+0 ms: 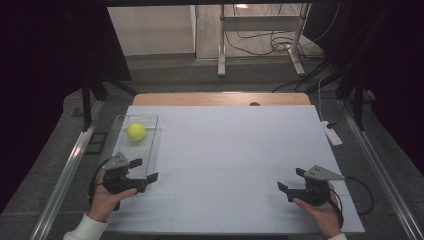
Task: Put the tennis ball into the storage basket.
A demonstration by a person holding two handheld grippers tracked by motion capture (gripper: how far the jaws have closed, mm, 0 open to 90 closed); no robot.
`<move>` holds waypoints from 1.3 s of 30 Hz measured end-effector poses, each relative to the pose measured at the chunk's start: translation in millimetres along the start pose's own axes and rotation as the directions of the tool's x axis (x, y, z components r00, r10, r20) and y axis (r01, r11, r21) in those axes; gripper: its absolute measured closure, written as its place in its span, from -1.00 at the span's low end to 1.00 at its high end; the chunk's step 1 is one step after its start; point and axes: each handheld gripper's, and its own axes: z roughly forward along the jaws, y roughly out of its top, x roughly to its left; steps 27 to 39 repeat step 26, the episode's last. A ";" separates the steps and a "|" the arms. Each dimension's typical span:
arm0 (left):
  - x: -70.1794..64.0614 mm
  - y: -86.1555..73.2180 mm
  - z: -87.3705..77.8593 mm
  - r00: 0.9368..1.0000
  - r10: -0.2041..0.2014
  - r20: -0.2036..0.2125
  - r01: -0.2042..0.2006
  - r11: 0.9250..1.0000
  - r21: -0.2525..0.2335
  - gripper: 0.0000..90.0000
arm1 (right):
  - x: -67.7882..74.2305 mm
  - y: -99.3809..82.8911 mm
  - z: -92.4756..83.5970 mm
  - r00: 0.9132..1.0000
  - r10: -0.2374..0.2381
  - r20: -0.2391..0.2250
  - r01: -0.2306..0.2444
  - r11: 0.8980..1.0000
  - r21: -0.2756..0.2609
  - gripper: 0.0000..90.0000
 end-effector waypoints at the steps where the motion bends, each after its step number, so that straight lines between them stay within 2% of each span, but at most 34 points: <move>1: -1.2 -1.2 0.5 1.000 0.005 -0.001 -0.005 1.000 0.005 -0.70 | 0.0 0.0 0.0 1.000 0.000 0.000 0.000 1.000 0.000 -0.76; 7: -5.8 -4.6 0.8 1.000 0.016 -0.002 -0.016 1.000 0.008 -0.70 | 0.3 0.1 -0.5 1.000 -0.004 0.002 0.004 1.000 0.002 -0.76; 39: -6.5 -5.8 2.9 1.000 0.017 0.005 -0.017 1.000 0.010 -0.70 | 0.1 -0.1 0.0 1.000 0.000 0.001 0.000 1.000 -0.001 -0.76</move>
